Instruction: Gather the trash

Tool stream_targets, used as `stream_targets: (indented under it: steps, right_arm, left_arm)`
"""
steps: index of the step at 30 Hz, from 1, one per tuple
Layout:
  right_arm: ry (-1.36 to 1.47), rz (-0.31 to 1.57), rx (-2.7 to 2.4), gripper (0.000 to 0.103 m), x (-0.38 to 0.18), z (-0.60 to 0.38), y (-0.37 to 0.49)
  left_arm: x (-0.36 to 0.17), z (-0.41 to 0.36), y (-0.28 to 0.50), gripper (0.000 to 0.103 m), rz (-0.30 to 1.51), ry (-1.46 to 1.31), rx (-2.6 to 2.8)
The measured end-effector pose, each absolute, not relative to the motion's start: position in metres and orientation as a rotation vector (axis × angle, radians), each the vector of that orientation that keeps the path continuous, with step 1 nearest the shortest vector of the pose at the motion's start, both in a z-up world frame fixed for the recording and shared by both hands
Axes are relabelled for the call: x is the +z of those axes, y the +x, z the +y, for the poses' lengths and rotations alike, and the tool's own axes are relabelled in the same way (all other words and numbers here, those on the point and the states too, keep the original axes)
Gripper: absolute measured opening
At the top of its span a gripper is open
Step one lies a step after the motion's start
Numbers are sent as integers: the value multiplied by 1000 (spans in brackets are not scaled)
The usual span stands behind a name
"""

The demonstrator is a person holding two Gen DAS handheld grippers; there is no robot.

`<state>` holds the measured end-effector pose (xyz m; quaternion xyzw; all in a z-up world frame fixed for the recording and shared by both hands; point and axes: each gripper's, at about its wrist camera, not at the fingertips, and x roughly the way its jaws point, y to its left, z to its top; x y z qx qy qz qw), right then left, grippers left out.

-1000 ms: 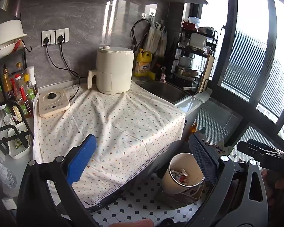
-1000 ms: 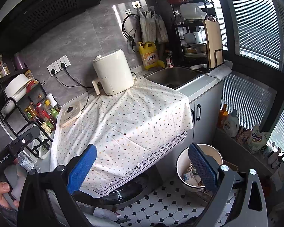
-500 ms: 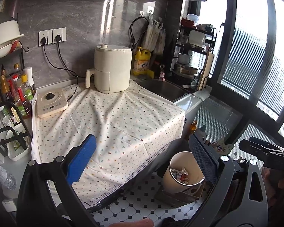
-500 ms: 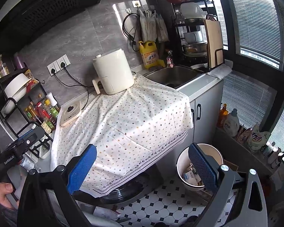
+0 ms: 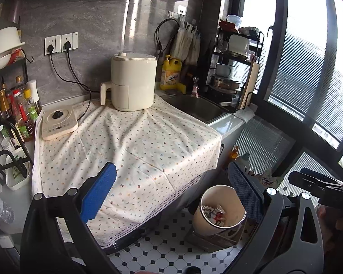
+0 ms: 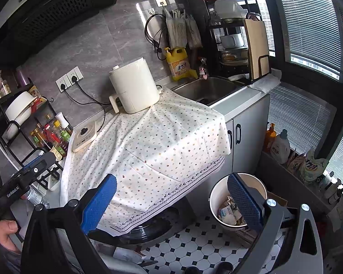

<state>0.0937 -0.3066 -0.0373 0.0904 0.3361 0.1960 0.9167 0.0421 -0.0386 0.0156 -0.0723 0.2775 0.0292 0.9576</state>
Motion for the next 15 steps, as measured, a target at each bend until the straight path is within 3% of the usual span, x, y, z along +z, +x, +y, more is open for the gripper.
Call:
stream_targets:
  steps: [10, 15]
  right_arm:
    - [180, 724, 502, 95, -44, -331, 139]
    - [144, 778, 541, 95, -64, -304, 175]
  left_arm:
    - [10, -71, 70, 97, 580, -167, 143]
    - [0, -42, 64, 97, 601, -222, 244]
